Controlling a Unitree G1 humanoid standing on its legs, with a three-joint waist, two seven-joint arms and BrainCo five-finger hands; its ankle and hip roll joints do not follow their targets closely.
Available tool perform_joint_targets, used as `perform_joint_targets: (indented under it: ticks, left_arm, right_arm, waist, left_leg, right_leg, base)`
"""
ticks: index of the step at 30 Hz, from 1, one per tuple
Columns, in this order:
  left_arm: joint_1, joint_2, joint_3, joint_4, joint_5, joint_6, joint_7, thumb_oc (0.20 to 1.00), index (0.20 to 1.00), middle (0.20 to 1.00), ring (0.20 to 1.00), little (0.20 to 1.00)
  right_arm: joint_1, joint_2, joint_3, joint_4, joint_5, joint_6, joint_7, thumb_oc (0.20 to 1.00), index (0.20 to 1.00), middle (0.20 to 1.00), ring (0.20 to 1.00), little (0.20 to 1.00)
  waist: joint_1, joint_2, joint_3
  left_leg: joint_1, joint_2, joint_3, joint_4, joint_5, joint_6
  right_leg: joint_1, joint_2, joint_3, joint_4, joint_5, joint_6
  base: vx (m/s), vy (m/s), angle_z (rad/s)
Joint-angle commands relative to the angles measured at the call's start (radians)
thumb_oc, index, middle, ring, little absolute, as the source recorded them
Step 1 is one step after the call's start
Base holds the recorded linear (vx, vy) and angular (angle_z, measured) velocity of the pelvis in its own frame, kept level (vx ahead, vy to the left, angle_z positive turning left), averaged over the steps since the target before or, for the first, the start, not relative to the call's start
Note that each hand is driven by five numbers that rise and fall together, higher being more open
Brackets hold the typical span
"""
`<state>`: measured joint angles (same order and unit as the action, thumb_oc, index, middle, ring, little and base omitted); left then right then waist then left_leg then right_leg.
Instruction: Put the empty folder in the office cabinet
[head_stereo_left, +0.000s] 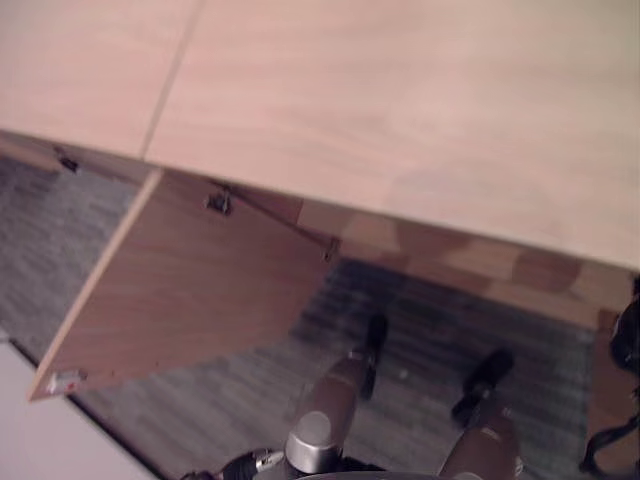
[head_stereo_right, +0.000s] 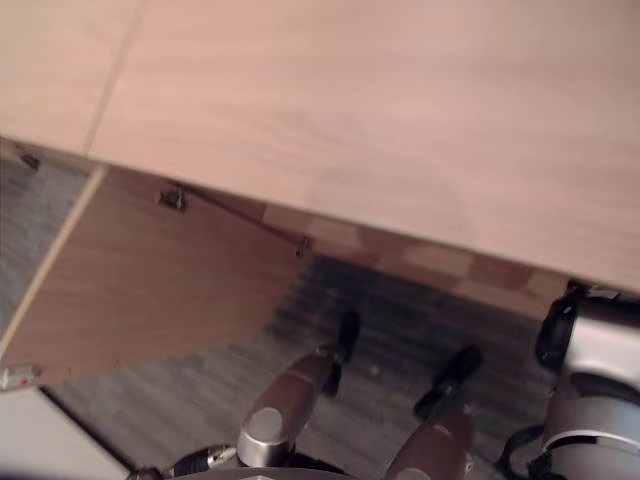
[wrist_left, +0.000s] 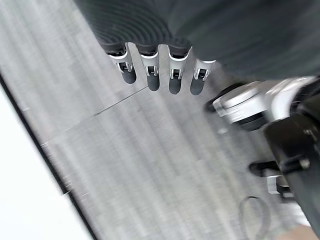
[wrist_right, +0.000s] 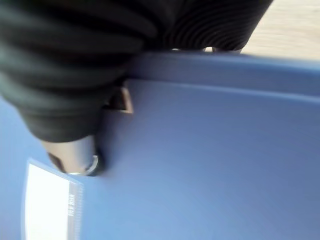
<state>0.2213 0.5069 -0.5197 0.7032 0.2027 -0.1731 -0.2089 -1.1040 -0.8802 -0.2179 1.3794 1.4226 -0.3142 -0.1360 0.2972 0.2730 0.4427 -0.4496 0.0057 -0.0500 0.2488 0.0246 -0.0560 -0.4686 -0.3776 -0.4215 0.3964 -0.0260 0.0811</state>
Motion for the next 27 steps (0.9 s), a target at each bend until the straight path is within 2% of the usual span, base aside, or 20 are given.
perform_joint_targets:
  ticks: [1, 2, 5, 6, 7, 8, 9, 11, 20, 27]
  left_arm:
    - [0.043, 0.036, -0.059, 0.032, -0.031, -0.004, -0.003, 1.000, 1.000, 1.000, 1.000, 1.000]
    - [0.042, 0.041, -0.059, 0.024, -0.047, -0.007, 0.006, 1.000, 1.000, 1.000, 1.000, 1.000]
    - [0.037, 0.046, -0.053, 0.013, -0.076, -0.004, 0.012, 1.000, 1.000, 1.000, 1.000, 1.000]
    - [0.033, 0.050, -0.042, -0.003, -0.121, -0.005, 0.021, 1.000, 1.000, 1.000, 1.000, 1.000]
    - [0.031, 0.050, -0.041, -0.004, -0.124, -0.004, 0.020, 1.000, 1.000, 1.000, 1.000, 1.000]
    - [0.025, 0.058, -0.032, -0.020, -0.162, -0.006, 0.029, 1.000, 1.000, 1.000, 1.000, 1.000]
    - [0.019, 0.063, -0.033, -0.026, -0.186, -0.006, 0.038, 1.000, 1.000, 1.000, 1.000, 1.000]
    - [0.010, 0.071, -0.044, -0.034, -0.191, -0.011, 0.047, 1.000, 1.000, 1.000, 1.000, 1.000]
    - [-0.043, 0.110, -0.077, -0.052, -0.209, -0.014, 0.084, 1.000, 1.000, 1.000, 1.000, 1.000]
    - [-0.069, 0.128, -0.083, -0.046, -0.212, -0.011, 0.098, 1.000, 1.000, 1.000, 1.000, 1.000]
  right_arm:
    - [0.013, -0.077, 0.054, -0.103, -0.089, 0.018, -0.040, 0.200, 0.200, 0.200, 0.200, 0.200]
    - [0.010, -0.065, 0.052, -0.095, -0.090, 0.016, -0.046, 0.200, 0.200, 0.200, 0.200, 0.200]
    - [0.002, -0.065, 0.049, -0.086, -0.084, 0.015, -0.049, 0.200, 0.200, 0.200, 0.200, 0.200]
    - [0.000, -0.061, 0.046, -0.081, -0.076, 0.010, -0.050, 0.200, 0.200, 0.200, 0.200, 0.200]
    - [-0.002, -0.061, 0.047, -0.082, -0.076, 0.010, -0.050, 0.200, 0.200, 0.200, 0.200, 0.200]
    - [-0.014, -0.066, 0.057, -0.075, -0.078, 0.006, -0.058, 0.200, 0.200, 0.200, 0.200, 0.200]
    - [-0.022, -0.066, 0.053, -0.068, -0.069, 0.001, -0.063, 0.200, 0.200, 0.200, 0.200, 0.200]
    - [-0.031, -0.072, 0.052, -0.061, -0.055, -0.010, -0.073, 0.200, 0.200, 0.200, 0.200, 0.200]
    - [-0.056, -0.054, 0.057, -0.043, -0.005, -0.034, -0.097, 0.200, 0.200, 0.200, 0.200, 0.200]
    - [-0.081, -0.025, 0.078, -0.043, 0.009, -0.043, -0.100, 0.200, 0.200, 0.200, 0.200, 0.200]
  waist:
    - [0.031, -0.027, -0.090]
    - [0.034, -0.016, -0.079]
    - [0.037, -0.010, -0.073]
    - [0.038, 0.004, -0.063]
    - [0.036, 0.000, -0.070]
    - [0.042, 0.001, -0.064]
    - [0.039, 0.006, -0.060]
    - [0.037, 0.001, -0.051]
    - [0.020, -0.016, -0.031]
    - [0.009, -0.032, -0.025]
  left_leg:
    - [0.057, 0.063, -0.023, 0.074, -0.142, -0.062]
    - [0.033, 0.060, -0.026, 0.102, -0.154, -0.059]
    - [-0.013, 0.053, -0.034, 0.158, -0.173, -0.056]
    - [-0.044, 0.053, -0.040, 0.195, -0.190, -0.052]
    - [-0.046, 0.051, -0.047, 0.205, -0.213, -0.053]
    - [-0.091, 0.049, -0.042, 0.247, -0.217, -0.045]
    - [-0.117, 0.048, -0.053, 0.287, -0.245, -0.041]
    - [-0.171, 0.045, -0.058, 0.355, -0.279, -0.036]
    - [-0.338, 0.037, -0.077, 0.544, -0.355, -0.018]
    - [-0.400, 0.029, -0.086, 0.622, -0.385, -0.010]
  right_leg:
    - [0.162, 0.011, 0.031, 0.003, -0.108, 0.108]
    - [0.136, 0.007, 0.036, 0.036, -0.125, 0.107]
    - [0.091, -0.007, 0.043, 0.096, -0.149, 0.103]
    - [0.049, -0.014, 0.052, 0.150, -0.167, 0.104]
    - [0.046, -0.012, 0.069, 0.164, -0.190, 0.112]
    - [-0.004, -0.024, 0.069, 0.208, -0.199, 0.100]
    - [-0.036, -0.023, 0.090, 0.253, -0.227, 0.102]
    - [-0.085, -0.026, 0.107, 0.305, -0.267, 0.099]
    - [-0.262, -0.029, 0.151, 0.480, -0.343, 0.071]
    - [-0.321, -0.019, 0.166, 0.541, -0.383, 0.050]
  base:
    - [-0.06, -0.015, 0.03]
    - [-0.03, -0.016, -0.06]
    - [-0.03, -0.014, 0.00]
    - [0.06, -0.004, 0.32]
    - [-0.04, 0.012, 0.20]
    - [0.03, -0.012, 0.12]
    - [-0.04, -0.007, -0.09]
    - [0.02, -0.021, 0.01]
    - [-0.03, -0.029, 0.04]
    - [-0.02, -0.018, -0.02]
